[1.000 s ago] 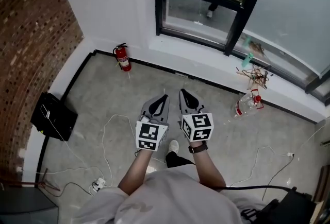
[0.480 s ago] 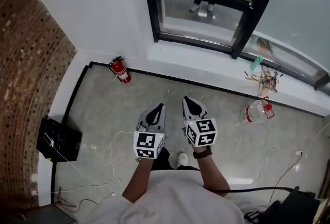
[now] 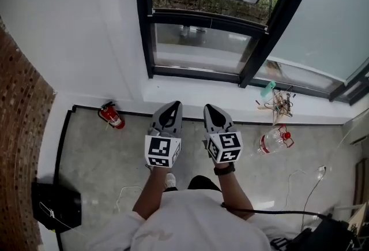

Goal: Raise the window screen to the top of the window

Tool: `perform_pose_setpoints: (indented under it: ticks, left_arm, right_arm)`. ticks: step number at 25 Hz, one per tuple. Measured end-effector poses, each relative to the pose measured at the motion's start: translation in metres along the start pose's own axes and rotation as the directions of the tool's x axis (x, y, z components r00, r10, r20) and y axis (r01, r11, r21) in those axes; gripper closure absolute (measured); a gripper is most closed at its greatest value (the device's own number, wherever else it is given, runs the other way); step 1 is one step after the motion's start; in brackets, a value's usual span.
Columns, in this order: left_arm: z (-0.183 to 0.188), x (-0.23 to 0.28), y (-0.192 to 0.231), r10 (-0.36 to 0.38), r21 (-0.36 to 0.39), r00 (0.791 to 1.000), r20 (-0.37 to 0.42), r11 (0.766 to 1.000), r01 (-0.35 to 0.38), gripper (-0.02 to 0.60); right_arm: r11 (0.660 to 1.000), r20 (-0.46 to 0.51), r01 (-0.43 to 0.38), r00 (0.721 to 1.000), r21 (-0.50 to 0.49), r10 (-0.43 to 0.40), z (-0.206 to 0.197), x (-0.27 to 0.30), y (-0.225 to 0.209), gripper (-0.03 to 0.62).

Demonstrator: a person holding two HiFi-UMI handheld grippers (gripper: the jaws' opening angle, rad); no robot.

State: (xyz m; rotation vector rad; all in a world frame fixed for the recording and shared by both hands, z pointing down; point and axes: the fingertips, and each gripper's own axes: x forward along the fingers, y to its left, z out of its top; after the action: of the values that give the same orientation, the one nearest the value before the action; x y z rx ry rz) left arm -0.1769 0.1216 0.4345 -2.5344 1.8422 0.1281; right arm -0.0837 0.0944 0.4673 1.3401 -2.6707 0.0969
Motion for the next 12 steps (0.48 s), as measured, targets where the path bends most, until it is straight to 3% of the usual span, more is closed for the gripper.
perform_pose_setpoints:
  ticks: [5, 12]
  left_arm:
    - [-0.033, 0.047, 0.019, -0.069, -0.043, 0.996, -0.065, 0.997, 0.066, 0.580]
    - [-0.047, 0.155, 0.057, -0.082, -0.026, 0.993, -0.083, 0.996, 0.080, 0.580]
  right_arm:
    - [0.998, -0.091, 0.041, 0.995, 0.047, -0.037, -0.029, 0.054, -0.021, 0.592]
    - [0.997, -0.071, 0.040, 0.997, 0.063, -0.036, -0.016, 0.155, -0.089, 0.592]
